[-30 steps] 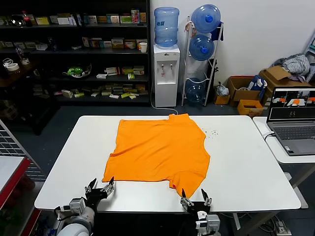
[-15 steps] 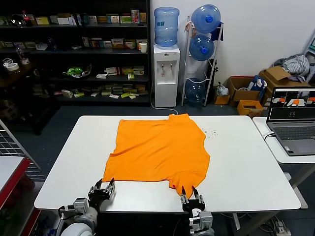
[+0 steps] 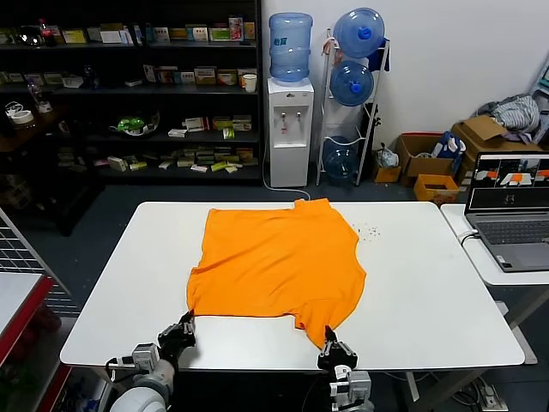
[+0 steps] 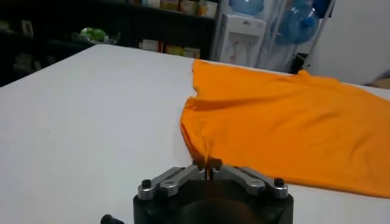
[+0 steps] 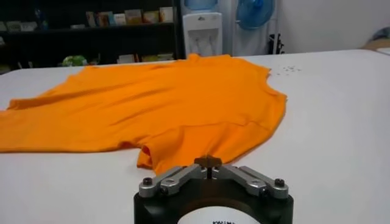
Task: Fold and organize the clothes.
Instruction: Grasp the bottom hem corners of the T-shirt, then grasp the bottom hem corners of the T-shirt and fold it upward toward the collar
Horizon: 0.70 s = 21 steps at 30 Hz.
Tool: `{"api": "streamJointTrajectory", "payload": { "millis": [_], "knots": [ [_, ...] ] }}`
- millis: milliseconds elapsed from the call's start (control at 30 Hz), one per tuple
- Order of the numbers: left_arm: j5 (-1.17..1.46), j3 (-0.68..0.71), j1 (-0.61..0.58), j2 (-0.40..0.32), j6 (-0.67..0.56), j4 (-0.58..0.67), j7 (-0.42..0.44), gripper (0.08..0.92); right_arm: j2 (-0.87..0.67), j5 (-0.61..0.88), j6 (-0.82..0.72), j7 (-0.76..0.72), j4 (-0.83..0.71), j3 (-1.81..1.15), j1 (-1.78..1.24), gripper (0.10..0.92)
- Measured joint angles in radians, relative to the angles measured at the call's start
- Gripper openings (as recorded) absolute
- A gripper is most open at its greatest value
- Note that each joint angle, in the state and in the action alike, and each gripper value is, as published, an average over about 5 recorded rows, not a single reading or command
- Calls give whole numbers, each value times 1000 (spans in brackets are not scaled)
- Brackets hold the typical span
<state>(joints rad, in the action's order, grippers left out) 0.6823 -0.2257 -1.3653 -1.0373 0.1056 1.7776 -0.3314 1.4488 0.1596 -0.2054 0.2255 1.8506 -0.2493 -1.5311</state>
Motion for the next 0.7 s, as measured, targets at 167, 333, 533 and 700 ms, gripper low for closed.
{"api": "streamJointTrajectory", "payload": {
  "millis": [167, 333, 533, 700],
  "knots": [
    [13, 5, -18, 14, 3, 29, -18, 92, -48, 38, -9, 17, 60, -8, -53, 124],
    [41, 7, -63, 45, 11, 84, -48, 92, -112, 68, -4, 29, 136, -30, -136, 124],
    [74, 5, -148, 84, 18, 165, -92, 92, -169, 78, 16, 38, 224, -55, -246, 124],
    [86, -4, -218, 106, 21, 232, -119, 92, -191, 85, 35, 44, 269, -65, -303, 124]
  ]
}}
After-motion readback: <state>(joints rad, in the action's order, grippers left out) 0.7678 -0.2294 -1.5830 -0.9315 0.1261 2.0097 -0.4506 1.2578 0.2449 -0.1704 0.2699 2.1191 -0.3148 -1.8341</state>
